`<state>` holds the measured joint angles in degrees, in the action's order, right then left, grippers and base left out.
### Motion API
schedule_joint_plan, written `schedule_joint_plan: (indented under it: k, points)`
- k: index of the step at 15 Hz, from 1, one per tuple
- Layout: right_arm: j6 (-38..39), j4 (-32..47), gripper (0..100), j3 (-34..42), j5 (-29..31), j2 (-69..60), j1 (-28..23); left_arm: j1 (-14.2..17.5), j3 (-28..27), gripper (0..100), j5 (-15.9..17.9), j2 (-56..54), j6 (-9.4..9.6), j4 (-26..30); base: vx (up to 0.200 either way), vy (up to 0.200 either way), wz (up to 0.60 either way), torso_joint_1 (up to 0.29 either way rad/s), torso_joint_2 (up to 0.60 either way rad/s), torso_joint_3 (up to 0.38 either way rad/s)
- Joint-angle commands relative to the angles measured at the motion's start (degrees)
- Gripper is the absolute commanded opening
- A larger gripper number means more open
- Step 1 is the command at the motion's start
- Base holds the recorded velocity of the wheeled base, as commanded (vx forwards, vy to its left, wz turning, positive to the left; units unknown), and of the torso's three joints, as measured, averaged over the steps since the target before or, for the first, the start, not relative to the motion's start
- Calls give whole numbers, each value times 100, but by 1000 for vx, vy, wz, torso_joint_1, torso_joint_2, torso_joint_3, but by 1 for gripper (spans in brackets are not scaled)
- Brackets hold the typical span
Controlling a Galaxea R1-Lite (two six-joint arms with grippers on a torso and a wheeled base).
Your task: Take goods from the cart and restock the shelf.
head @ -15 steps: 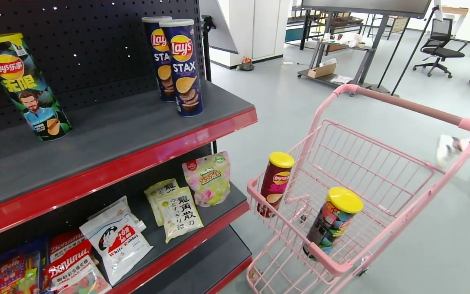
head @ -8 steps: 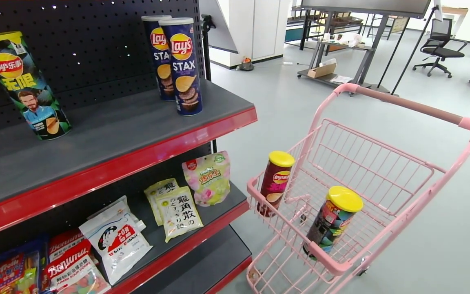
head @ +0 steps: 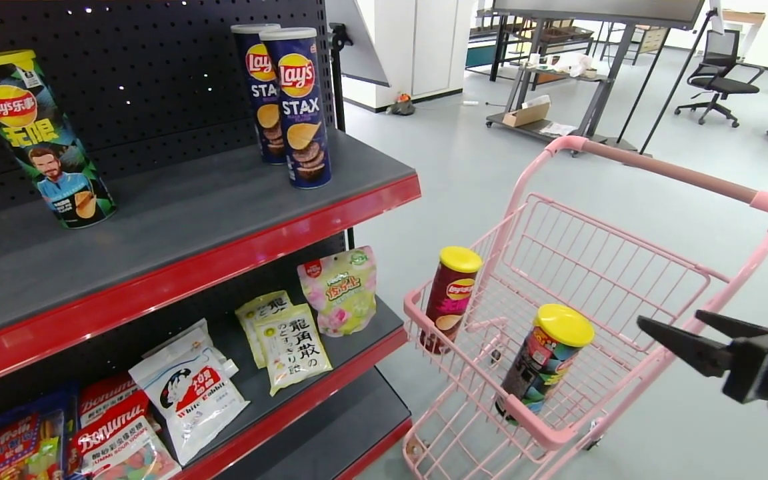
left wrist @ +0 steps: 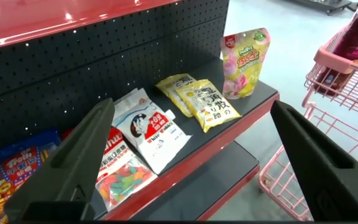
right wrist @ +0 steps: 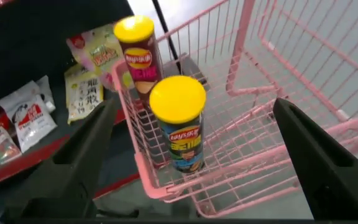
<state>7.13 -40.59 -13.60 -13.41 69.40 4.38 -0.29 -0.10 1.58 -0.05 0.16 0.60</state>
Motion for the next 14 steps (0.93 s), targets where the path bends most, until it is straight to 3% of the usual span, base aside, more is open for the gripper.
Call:
schedule_joint_plan:
  k: [1,7,14]
  points:
    - [-195,-1249,100,640,-197,2042,283,3,1,100,0,5,2,2,0,0,0,0,0,0]
    - [-212,-1267,100,569,-197,2288,828,-6,1,100,0,5,2,2,0,0,0,0,0,0]
    - [-221,-1768,100,148,-153,3290,582,3,1,100,0,5,2,-7,0,0,0,0,0,0]
